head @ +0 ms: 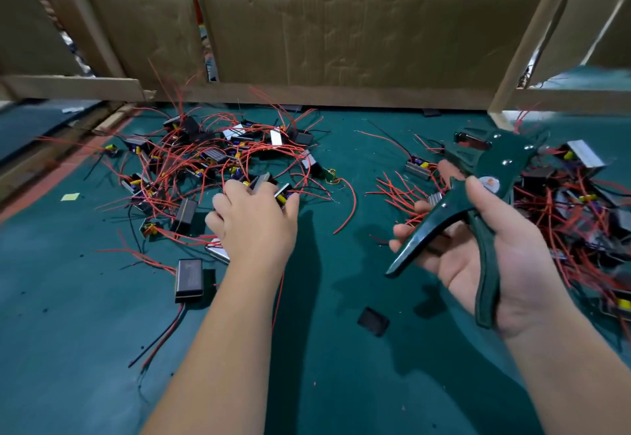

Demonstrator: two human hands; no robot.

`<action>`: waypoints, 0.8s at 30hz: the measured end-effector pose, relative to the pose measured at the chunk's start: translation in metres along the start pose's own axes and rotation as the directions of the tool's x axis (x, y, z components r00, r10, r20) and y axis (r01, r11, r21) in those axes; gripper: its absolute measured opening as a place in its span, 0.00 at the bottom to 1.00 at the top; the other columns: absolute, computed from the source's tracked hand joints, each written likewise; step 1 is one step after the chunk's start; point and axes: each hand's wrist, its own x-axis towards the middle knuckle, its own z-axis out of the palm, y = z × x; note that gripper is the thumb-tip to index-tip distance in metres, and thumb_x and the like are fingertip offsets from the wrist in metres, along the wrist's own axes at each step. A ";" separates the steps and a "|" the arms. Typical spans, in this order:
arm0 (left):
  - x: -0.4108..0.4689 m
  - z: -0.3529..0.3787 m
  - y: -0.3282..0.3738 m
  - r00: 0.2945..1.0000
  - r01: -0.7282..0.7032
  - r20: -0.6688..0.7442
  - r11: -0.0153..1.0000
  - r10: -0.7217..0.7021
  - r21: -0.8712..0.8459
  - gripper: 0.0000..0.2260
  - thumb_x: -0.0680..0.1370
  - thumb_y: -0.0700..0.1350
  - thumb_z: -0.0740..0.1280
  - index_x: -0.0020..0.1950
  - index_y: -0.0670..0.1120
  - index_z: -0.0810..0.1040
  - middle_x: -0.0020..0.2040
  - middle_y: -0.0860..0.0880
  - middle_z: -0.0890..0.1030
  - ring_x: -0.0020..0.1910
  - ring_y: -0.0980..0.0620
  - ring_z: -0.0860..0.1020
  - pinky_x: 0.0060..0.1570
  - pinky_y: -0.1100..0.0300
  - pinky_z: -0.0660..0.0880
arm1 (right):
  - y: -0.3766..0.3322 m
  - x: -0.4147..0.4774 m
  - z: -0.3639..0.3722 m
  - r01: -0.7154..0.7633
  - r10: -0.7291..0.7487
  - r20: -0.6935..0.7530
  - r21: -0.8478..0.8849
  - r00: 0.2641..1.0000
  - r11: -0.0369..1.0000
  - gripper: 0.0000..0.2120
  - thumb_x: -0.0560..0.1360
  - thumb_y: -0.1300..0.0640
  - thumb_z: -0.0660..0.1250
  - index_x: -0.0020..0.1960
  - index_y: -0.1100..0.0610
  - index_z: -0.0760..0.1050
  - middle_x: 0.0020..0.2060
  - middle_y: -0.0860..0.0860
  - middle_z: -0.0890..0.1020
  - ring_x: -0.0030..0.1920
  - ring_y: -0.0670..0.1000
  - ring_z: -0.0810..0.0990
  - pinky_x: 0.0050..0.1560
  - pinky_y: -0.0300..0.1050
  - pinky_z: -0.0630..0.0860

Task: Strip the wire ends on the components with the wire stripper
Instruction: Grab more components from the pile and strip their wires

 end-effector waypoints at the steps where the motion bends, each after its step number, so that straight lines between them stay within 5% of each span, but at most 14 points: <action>1: 0.001 0.000 -0.001 1.000 0.001 -0.027 1.000 -0.001 -0.011 0.17 0.77 0.61 0.63 0.59 0.53 0.78 0.60 0.45 0.68 0.60 0.41 0.63 0.59 0.47 0.58 | -0.001 0.000 0.000 -0.017 0.017 -0.007 0.000 1.000 1.000 0.28 0.66 0.48 0.65 0.67 0.50 0.73 0.39 0.55 0.75 0.36 0.62 0.83 0.37 0.58 0.81; 9: 0.001 -0.006 -0.001 0.961 -0.167 -0.262 0.942 0.089 -0.291 0.06 0.80 0.51 0.62 0.49 0.50 0.72 0.43 0.54 0.78 0.52 0.47 0.73 0.52 0.56 0.54 | 0.001 -0.004 0.004 -0.120 0.121 0.018 -0.031 0.993 0.992 0.22 0.66 0.47 0.67 0.60 0.48 0.80 0.53 0.61 0.73 0.40 0.67 0.83 0.36 0.57 0.81; 11: -0.001 -0.012 0.002 0.940 -0.267 -0.327 0.798 0.093 -0.540 0.02 0.81 0.45 0.62 0.52 0.50 0.69 0.44 0.54 0.76 0.46 0.49 0.77 0.55 0.53 0.66 | 0.001 -0.006 0.007 -0.179 0.180 0.060 -0.010 0.982 0.984 0.22 0.67 0.46 0.66 0.61 0.47 0.79 0.62 0.66 0.71 0.44 0.70 0.82 0.37 0.57 0.81; 13: -0.003 -0.018 0.005 0.955 -0.265 -0.295 0.549 0.035 -0.793 0.07 0.81 0.40 0.58 0.57 0.50 0.66 0.46 0.52 0.76 0.42 0.52 0.81 0.49 0.56 0.76 | 0.002 -0.009 0.010 -0.254 0.251 0.104 0.021 0.963 0.967 0.22 0.67 0.45 0.66 0.61 0.46 0.79 0.68 0.70 0.65 0.49 0.72 0.80 0.38 0.57 0.81; 17: -0.002 -0.026 0.009 0.993 -0.121 -0.119 0.217 0.022 -0.969 0.17 0.83 0.37 0.50 0.60 0.59 0.67 0.52 0.51 0.73 0.42 0.53 0.84 0.36 0.69 0.71 | 0.005 -0.011 0.017 -0.377 0.378 0.106 -0.027 0.920 0.926 0.20 0.68 0.43 0.65 0.58 0.45 0.81 0.71 0.70 0.61 0.51 0.73 0.79 0.38 0.58 0.81; 21: -0.001 -0.031 0.015 0.998 0.023 0.023 0.008 0.057 -1.000 0.13 0.84 0.39 0.51 0.51 0.53 0.71 0.52 0.51 0.73 0.40 0.51 0.80 0.36 0.64 0.76 | 0.004 -0.013 0.012 -0.512 0.519 0.260 -0.099 0.814 0.853 0.21 0.71 0.38 0.63 0.60 0.43 0.78 0.64 0.70 0.72 0.54 0.72 0.79 0.43 0.59 0.81; 24: -0.003 -0.031 0.016 0.991 0.055 0.060 0.043 0.120 -0.998 0.09 0.84 0.45 0.52 0.48 0.52 0.69 0.47 0.51 0.73 0.38 0.51 0.78 0.35 0.64 0.76 | 0.003 -0.016 0.004 -0.640 0.614 0.482 -0.136 0.625 0.757 0.24 0.73 0.34 0.57 0.66 0.39 0.71 0.59 0.68 0.77 0.56 0.67 0.79 0.47 0.57 0.81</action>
